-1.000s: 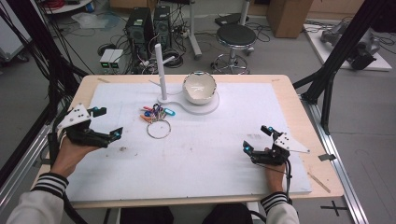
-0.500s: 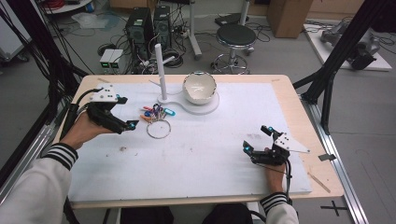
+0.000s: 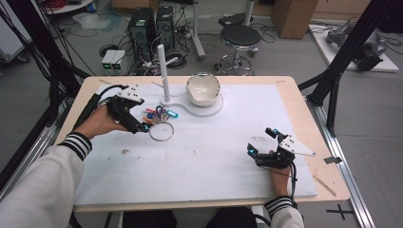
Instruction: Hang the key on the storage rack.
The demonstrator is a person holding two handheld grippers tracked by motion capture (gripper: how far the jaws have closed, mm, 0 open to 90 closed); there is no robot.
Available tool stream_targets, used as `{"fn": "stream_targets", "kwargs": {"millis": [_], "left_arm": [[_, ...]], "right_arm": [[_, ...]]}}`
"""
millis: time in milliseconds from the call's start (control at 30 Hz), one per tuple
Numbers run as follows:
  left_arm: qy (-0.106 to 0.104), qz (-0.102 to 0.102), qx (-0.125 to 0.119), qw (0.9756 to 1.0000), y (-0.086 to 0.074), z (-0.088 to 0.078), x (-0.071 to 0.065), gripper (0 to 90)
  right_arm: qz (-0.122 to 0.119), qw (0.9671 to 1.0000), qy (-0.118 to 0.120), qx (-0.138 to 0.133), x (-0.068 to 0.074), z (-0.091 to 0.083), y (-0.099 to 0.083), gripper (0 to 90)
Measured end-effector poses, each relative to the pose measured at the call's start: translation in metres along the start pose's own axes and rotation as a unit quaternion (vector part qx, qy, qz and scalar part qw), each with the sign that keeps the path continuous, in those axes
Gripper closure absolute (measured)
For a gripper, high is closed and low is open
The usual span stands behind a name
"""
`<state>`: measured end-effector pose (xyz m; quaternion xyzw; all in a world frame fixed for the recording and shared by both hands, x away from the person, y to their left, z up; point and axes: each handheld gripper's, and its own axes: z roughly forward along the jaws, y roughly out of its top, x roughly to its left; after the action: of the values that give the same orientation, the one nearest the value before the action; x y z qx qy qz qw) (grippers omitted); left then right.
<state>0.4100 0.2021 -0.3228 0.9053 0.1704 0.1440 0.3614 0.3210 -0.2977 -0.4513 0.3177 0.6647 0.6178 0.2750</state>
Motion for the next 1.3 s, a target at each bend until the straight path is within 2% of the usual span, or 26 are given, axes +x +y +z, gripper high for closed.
{"fn": "stream_targets", "kwargs": {"millis": [67,100,133,233,267,300,333,367,400,467,500,533,567,700,900,933,967,1000,1033,1067,1133,1300], "left_arm": [[-0.012,0.006,0.024,0.9996,0.007,0.007,0.000,1.7],[-0.012,0.006,0.024,0.9996,0.007,0.007,0.000,1.7],[-0.016,0.013,0.042,0.9989,0.010,0.013,0.000,1.7],[-0.025,0.022,0.064,0.9974,0.015,0.022,-0.001,1.7],[-0.025,0.022,0.064,0.9974,0.015,0.022,-0.001,1.7],[-0.026,0.032,0.084,0.9956,0.019,0.028,-0.002,1.7],[-0.026,0.037,0.093,0.9946,0.021,0.031,-0.003,1.7],[-0.026,0.037,0.093,0.9946,0.021,0.031,-0.003,1.7],[-0.030,0.043,0.103,0.9933,0.024,0.037,-0.005,1.7],[-0.035,0.041,0.107,0.9928,0.026,0.040,-0.006,1.7],[-0.038,0.045,0.120,0.9910,0.028,0.046,-0.008,1.7],[-0.038,0.045,0.120,0.9910,0.028,0.046,-0.008,1.7],[-0.041,0.052,0.138,0.9882,0.030,0.051,-0.008,1.7],[-0.046,0.049,0.147,0.9868,0.032,0.059,-0.009,2.3],[-0.057,0.050,0.181,0.9805,0.028,0.077,-0.009,2.7],[-0.057,0.050,0.181,0.9805,0.028,0.077,-0.009,2.7],[-0.057,0.051,0.188,0.9792,0.028,0.080,-0.009,2.7],[-0.060,0.050,0.200,0.9766,0.026,0.086,-0.010,2.7],[-0.060,0.050,0.200,0.9766,0.026,0.086,-0.010,2.7],[-0.061,0.051,0.210,0.9745,0.025,0.090,-0.010,2.7],[-0.061,0.050,0.213,0.9738,0.025,0.092,-0.011,2.7],[-0.063,0.050,0.236,0.9685,0.022,0.102,-0.013,2.7]], "right_arm": [[0.000,1.0000,0.000,0.000,0.000,0.000,0.000,1.0],[0.000,1.0000,0.000,0.000,0.000,0.000,0.000,1.0],[-0.001,1.0000,0.000,0.000,0.000,0.000,0.000,1.0],[0.000,1.0000,0.000,0.000,0.000,0.000,0.000,1.0],[-0.001,1.0000,0.000,0.000,0.000,0.000,0.000,0.9],[-0.001,1.0000,0.000,0.000,0.000,0.000,0.000,1.0],[0.000,1.0000,0.000,0.000,0.000,0.000,0.000,1.0],[0.000,1.0000,0.000,0.000,0.000,0.000,0.000,1.0],[-0.001,1.0000,0.001,0.000,0.000,0.000,0.000,1.0],[-0.002,1.0000,0.000,0.001,0.000,0.000,0.000,1.0],[-0.001,1.0000,0.000,0.000,0.000,0.000,0.000,1.0],[-0.001,1.0000,0.000,0.000,0.000,0.000,0.000,1.0],[-0.001,1.0000,0.001,0.000,0.000,0.000,0.000,1.0],[-0.003,1.0000,0.001,0.000,0.000,0.000,0.000,1.0],[-0.004,1.0000,-0.001,0.001,0.000,0.000,0.000,1.0],[-0.004,1.0000,-0.001,0.001,0.000,0.000,0.000,1.0],[-0.005,1.0000,-0.001,0.001,0.000,0.000,0.000,1.0],[-0.005,1.0000,0.000,0.001,0.000,0.000,0.000,1.0],[-0.004,1.0000,0.000,0.001,0.000,0.000,0.000,1.0],[-0.004,1.0000,0.000,0.001,0.000,0.000,0.000,0.9],[-0.006,1.0000,0.000,0.001,0.000,0.000,0.000,0.9],[-0.006,1.0000,0.000,0.001,0.000,0.000,0.000,1.0]]}}
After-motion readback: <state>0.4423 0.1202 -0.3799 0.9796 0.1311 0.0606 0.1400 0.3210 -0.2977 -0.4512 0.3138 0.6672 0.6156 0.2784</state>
